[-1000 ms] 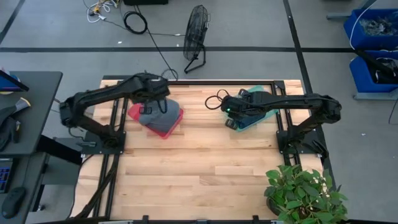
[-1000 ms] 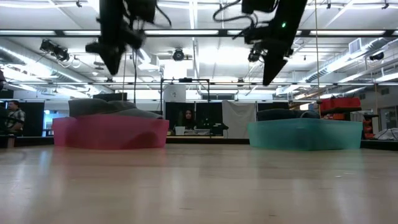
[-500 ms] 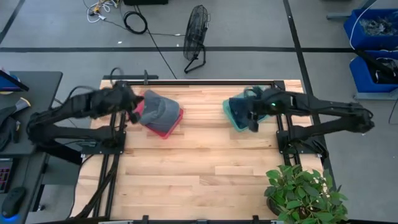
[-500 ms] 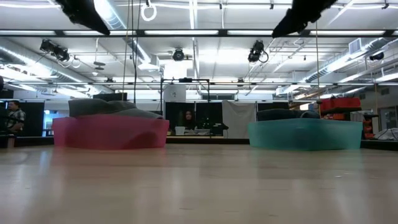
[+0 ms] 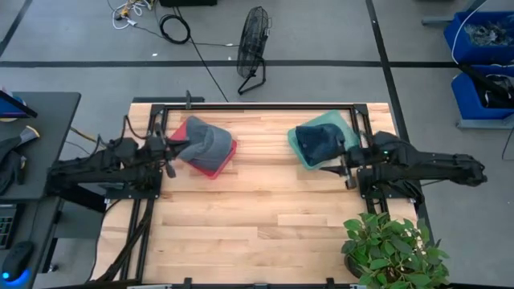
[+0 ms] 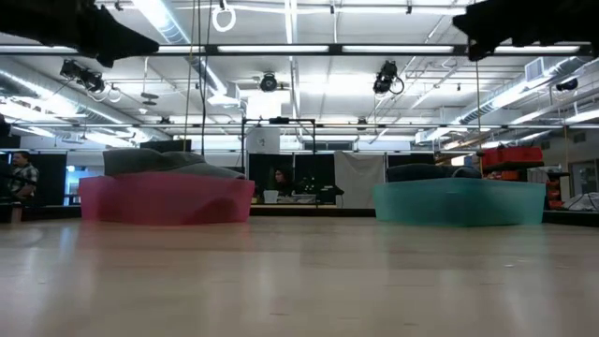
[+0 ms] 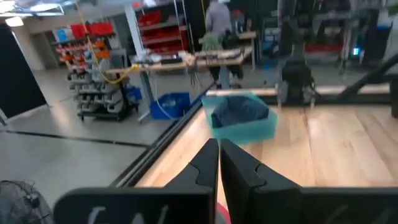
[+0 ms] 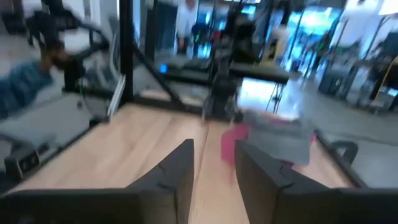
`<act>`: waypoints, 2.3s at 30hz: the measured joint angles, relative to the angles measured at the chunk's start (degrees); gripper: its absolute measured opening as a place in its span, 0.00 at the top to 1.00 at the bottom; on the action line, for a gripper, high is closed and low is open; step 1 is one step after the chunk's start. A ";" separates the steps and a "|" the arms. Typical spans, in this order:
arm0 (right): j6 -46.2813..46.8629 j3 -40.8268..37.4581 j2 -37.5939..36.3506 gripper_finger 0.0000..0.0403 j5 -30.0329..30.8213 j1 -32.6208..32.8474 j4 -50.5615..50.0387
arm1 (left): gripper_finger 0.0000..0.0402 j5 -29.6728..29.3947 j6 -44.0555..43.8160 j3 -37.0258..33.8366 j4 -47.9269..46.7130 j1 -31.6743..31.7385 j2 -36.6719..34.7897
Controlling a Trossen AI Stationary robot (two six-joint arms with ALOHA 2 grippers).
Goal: Pick & Place hat
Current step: Return to Home Position
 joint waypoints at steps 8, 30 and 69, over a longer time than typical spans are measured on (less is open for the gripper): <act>7.44 -10.70 -12.81 0.70 3.11 -0.24 2.34 | 0.95 3.36 -2.04 -13.49 13.98 0.00 -8.91; 10.83 -20.41 -20.73 0.70 7.63 -0.28 2.44 | 0.95 4.83 -4.17 -20.65 17.20 0.13 -8.63; 11.20 -20.38 -20.71 0.70 7.63 -0.27 2.04 | 0.95 4.83 1.82 -20.67 18.89 0.15 -8.68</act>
